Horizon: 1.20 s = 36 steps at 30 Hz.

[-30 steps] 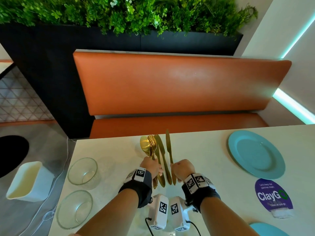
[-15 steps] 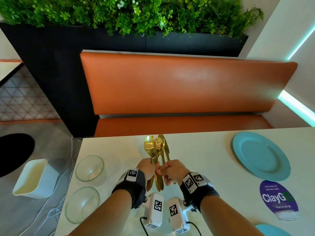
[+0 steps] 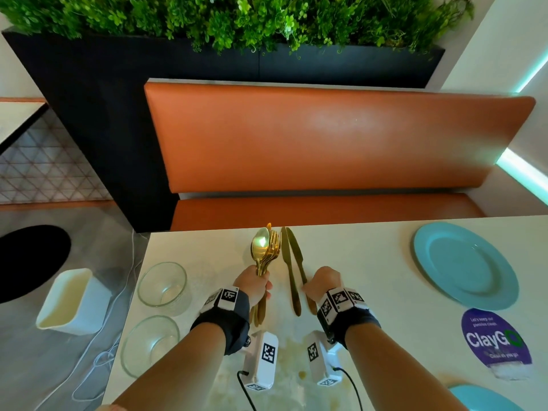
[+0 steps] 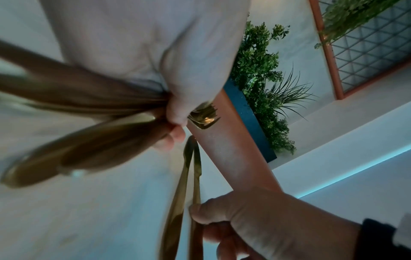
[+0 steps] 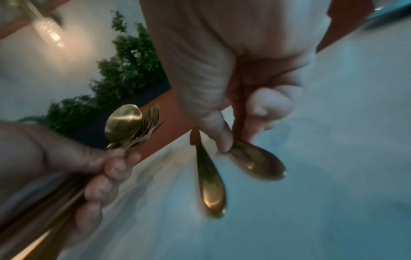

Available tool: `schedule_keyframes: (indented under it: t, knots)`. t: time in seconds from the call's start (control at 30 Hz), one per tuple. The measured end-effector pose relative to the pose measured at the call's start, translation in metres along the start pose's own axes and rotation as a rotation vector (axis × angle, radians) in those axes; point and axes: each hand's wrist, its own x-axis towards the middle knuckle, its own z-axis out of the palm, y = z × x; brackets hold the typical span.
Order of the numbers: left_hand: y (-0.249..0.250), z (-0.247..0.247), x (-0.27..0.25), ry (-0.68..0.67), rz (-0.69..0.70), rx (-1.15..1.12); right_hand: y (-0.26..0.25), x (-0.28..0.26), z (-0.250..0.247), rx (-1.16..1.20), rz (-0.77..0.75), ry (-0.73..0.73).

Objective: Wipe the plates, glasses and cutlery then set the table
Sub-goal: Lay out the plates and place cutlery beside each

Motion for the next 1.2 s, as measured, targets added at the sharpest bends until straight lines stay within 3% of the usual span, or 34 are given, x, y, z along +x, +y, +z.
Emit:
schedule_keyframes:
  t: [0.2,0.3,0.4,0.53,0.63,0.83,0.9,1.03,1.2]
  knots:
    - [0.002,0.006,-0.001,0.002,-0.020,-0.134,0.006,-0.004,-0.001,0.132,0.076,-0.027]
    - [0.004,0.006,-0.003,-0.023,-0.032,-0.259,0.007,-0.007,-0.008,0.317,0.068,-0.170]
    - [0.005,0.007,-0.005,-0.044,-0.016,-0.248,0.002,-0.013,-0.010,0.597,0.017,-0.317]
    - [0.004,0.011,-0.005,0.025,0.053,-0.063,-0.009,-0.025,-0.009,0.568,-0.109,-0.358]
    - [0.002,0.012,-0.006,0.032,0.060,-0.072,-0.017,-0.030,-0.006,0.498,-0.177,-0.345]
    - [-0.004,0.005,-0.003,0.069,0.014,0.004,-0.022,-0.038,-0.009,0.446,-0.197,-0.440]
    - [-0.005,0.002,0.001,0.108,-0.004,0.031,-0.022,-0.035,-0.010,0.452,-0.182,-0.389]
    - [-0.006,-0.010,0.005,0.057,-0.038,-0.131,-0.022,-0.017,-0.007,0.052,-0.145,-0.136]
    - [-0.009,-0.015,0.001,0.056,-0.027,-0.177,-0.023,-0.013,0.006,-0.001,-0.081,-0.052]
